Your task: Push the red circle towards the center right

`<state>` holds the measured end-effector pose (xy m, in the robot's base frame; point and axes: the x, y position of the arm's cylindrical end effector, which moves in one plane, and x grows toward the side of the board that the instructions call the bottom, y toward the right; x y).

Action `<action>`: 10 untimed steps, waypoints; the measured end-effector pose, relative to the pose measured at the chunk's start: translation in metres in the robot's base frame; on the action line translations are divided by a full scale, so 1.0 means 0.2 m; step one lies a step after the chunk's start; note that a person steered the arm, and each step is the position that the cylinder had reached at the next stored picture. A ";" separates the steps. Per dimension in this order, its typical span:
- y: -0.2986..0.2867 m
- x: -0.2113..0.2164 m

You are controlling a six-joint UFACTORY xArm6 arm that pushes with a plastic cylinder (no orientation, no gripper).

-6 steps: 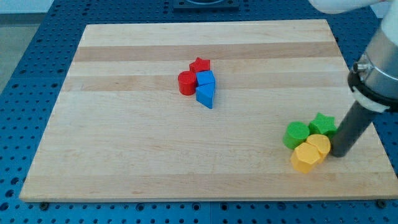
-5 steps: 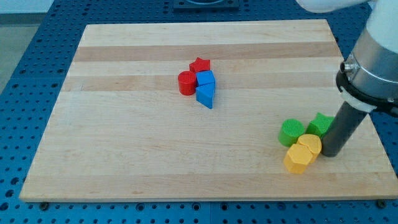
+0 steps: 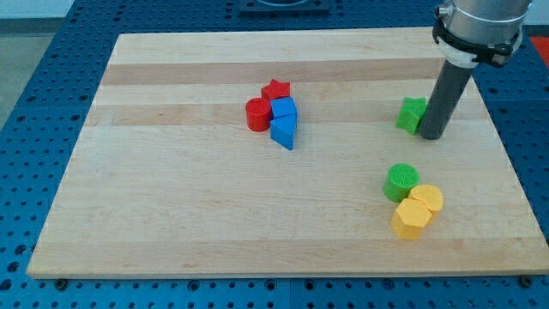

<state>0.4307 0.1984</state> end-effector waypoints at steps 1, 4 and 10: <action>-0.10 0.00; -0.36 -0.10; -0.65 0.12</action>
<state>0.4556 0.0682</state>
